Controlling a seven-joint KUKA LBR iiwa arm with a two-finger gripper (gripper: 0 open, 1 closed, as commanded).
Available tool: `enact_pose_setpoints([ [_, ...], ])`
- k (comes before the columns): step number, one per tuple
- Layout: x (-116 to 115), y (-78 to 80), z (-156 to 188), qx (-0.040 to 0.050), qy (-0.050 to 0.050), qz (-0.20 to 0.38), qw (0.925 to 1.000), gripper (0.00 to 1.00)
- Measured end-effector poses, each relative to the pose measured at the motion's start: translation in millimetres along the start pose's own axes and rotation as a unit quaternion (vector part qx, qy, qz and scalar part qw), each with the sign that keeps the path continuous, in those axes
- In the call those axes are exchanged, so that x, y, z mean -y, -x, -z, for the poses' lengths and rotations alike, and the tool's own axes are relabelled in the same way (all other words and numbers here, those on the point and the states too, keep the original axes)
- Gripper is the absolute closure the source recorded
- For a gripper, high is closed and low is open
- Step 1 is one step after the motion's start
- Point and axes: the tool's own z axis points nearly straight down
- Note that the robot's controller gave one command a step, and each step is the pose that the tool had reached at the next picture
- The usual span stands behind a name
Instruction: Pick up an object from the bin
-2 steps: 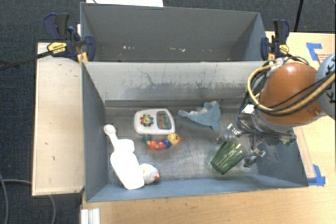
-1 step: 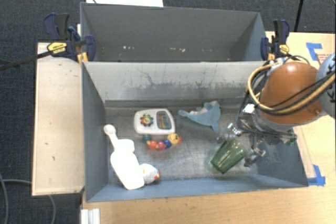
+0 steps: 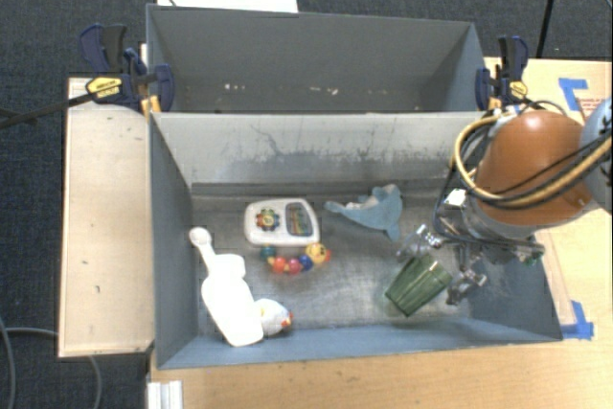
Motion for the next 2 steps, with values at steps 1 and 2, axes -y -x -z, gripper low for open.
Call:
enact_pose_setpoints([
  [1,-0.4,-0.3,15.2,-0.0006,0.001,0.000,1.0000,1.00],
  [2,0.6,0.6,26.0,0.0013,-0.002,-0.001,1.0000,1.00],
])
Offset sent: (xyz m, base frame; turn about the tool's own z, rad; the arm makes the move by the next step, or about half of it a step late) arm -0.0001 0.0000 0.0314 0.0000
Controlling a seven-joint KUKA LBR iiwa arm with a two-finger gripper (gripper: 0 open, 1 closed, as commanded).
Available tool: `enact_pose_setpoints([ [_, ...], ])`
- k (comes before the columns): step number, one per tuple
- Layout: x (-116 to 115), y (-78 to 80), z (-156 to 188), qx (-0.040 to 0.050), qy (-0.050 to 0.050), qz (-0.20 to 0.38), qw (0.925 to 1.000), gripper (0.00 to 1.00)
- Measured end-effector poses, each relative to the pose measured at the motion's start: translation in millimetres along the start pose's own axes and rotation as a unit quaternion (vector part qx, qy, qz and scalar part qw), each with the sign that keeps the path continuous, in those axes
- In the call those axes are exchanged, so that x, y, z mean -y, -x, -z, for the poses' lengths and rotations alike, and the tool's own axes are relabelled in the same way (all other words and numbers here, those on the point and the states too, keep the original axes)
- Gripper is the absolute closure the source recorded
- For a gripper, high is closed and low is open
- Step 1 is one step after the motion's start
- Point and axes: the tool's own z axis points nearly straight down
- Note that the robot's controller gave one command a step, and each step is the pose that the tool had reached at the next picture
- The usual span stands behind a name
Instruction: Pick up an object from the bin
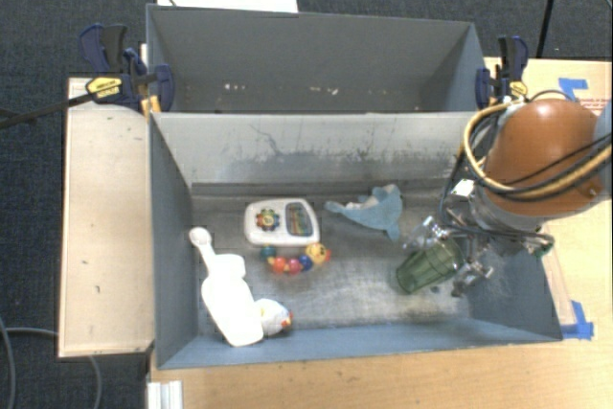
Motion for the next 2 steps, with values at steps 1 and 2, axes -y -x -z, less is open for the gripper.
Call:
enact_pose_setpoints([
  [1,0.4,0.6,4.0,0.0010,-0.001,0.000,1.0000,1.00],
  [2,0.5,0.8,5.7,0.0013,-0.001,0.000,1.0000,1.00],
])
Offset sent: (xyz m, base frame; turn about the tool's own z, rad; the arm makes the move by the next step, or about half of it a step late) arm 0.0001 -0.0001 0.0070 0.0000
